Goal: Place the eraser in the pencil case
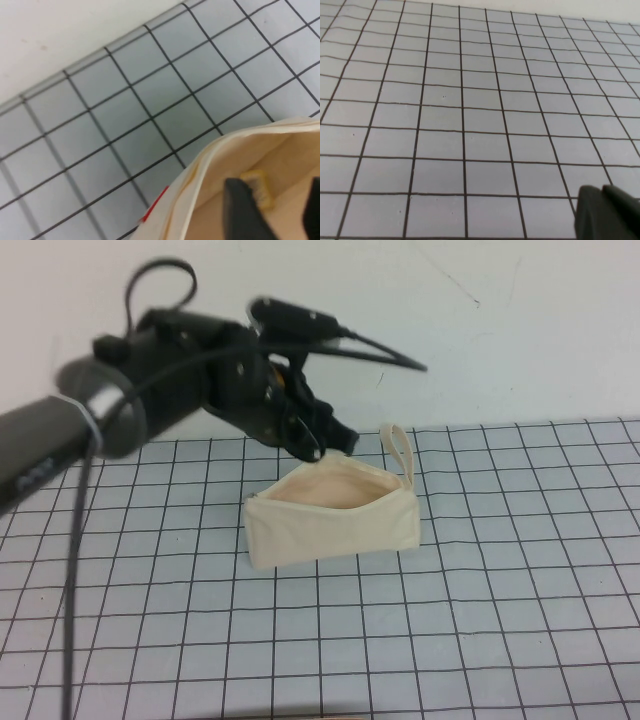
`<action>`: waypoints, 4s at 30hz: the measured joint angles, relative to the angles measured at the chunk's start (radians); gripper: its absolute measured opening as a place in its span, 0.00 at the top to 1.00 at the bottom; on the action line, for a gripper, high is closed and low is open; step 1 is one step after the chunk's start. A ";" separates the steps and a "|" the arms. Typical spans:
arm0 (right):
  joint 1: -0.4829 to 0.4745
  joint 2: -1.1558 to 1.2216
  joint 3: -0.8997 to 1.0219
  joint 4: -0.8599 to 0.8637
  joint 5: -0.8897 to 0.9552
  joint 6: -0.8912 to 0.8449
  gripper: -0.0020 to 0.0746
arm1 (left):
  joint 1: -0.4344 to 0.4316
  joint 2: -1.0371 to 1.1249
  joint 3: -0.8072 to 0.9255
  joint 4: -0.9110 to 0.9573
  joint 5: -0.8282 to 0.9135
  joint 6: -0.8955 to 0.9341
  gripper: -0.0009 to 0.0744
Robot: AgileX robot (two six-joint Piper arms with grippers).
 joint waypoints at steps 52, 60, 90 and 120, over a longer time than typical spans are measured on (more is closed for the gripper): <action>0.000 0.000 0.000 0.000 0.000 0.000 0.98 | 0.000 -1.927 1.211 0.106 -0.034 -0.172 0.99; 0.000 0.000 0.000 0.000 0.000 0.000 0.98 | 0.097 -1.927 1.505 0.055 -0.369 -0.203 0.99; 0.000 0.000 0.000 0.000 0.000 0.000 0.98 | 0.498 -1.927 1.672 -0.013 -0.283 -0.078 0.99; 0.000 0.000 0.000 0.000 0.000 0.000 0.98 | 0.471 -1.927 1.672 -0.013 -0.283 -0.078 0.99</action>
